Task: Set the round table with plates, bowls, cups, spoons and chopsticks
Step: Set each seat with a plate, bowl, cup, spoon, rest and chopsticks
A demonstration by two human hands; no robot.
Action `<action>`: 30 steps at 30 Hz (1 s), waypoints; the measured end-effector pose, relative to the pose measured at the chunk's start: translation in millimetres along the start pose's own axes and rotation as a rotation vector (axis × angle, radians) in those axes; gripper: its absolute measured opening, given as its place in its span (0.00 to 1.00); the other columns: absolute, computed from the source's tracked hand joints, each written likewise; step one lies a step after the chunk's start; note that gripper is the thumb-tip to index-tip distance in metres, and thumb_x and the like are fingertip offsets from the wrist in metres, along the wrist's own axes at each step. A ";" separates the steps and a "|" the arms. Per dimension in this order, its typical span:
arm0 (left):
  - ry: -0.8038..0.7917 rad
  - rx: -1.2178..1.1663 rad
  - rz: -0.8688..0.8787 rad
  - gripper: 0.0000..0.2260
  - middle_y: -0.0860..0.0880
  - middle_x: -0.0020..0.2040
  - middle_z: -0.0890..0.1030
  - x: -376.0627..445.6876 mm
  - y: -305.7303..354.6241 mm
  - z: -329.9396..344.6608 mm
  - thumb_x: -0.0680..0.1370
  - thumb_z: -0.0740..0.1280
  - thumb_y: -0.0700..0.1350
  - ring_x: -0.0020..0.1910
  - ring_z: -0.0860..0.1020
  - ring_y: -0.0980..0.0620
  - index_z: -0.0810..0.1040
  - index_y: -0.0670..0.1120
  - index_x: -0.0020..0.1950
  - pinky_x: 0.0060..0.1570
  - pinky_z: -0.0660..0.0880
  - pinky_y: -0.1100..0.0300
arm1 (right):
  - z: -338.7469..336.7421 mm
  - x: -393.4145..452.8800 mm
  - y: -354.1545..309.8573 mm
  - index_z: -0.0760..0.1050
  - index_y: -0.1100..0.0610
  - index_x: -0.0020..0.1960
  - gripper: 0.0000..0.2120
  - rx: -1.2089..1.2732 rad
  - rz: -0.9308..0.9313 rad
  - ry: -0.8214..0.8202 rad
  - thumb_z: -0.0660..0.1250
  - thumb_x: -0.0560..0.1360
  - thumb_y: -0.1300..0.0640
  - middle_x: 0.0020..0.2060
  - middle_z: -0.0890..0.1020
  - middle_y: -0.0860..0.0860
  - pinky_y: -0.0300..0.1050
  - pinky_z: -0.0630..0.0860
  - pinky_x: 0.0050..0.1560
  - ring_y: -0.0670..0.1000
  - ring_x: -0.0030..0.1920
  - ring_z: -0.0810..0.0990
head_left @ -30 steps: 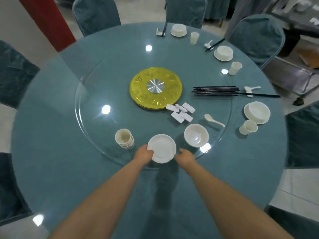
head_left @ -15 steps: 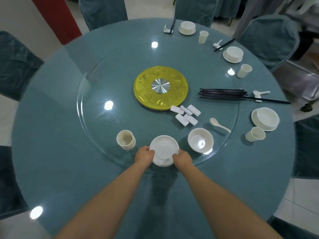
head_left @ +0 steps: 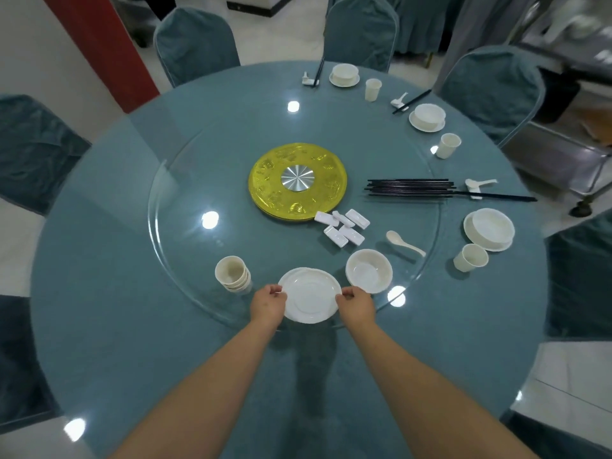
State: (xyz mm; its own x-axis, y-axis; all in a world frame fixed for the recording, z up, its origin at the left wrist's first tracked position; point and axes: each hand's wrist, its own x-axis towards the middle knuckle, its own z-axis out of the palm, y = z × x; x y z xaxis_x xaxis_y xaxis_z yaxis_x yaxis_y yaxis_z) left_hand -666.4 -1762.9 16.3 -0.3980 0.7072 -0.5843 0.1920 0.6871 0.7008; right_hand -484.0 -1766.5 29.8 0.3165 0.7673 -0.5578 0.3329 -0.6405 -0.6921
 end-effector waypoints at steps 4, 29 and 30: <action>-0.039 0.011 0.036 0.01 0.44 0.45 0.82 -18.2 5.1 16.6 0.75 0.67 0.42 0.38 0.77 0.46 0.77 0.46 0.44 0.46 0.79 0.51 | -27.9 -2.4 14.9 0.77 0.58 0.45 0.04 0.073 0.025 0.008 0.64 0.72 0.61 0.39 0.80 0.49 0.43 0.74 0.41 0.51 0.41 0.77; -0.419 0.608 0.267 0.09 0.49 0.44 0.84 -109.6 -11.5 206.9 0.73 0.65 0.40 0.44 0.80 0.51 0.82 0.48 0.50 0.43 0.71 0.63 | -178.3 -2.8 197.0 0.81 0.57 0.45 0.07 0.127 0.343 0.195 0.64 0.74 0.63 0.43 0.84 0.56 0.48 0.78 0.51 0.57 0.46 0.82; -0.417 0.616 0.268 0.08 0.49 0.45 0.84 -108.4 -14.1 208.9 0.73 0.66 0.41 0.45 0.81 0.50 0.82 0.47 0.49 0.44 0.72 0.63 | -178.0 -2.3 199.3 0.81 0.57 0.45 0.07 0.133 0.355 0.194 0.64 0.74 0.63 0.42 0.84 0.56 0.49 0.78 0.51 0.57 0.45 0.81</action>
State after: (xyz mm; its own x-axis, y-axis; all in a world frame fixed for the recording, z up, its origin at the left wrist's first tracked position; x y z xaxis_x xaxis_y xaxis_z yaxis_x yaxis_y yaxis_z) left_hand -438.6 -1814.4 -15.7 0.0781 0.7823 -0.6180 0.7447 0.3664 0.5578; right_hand -260.3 -1901.8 -25.3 0.5565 0.4709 -0.6845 0.0594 -0.8443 -0.5325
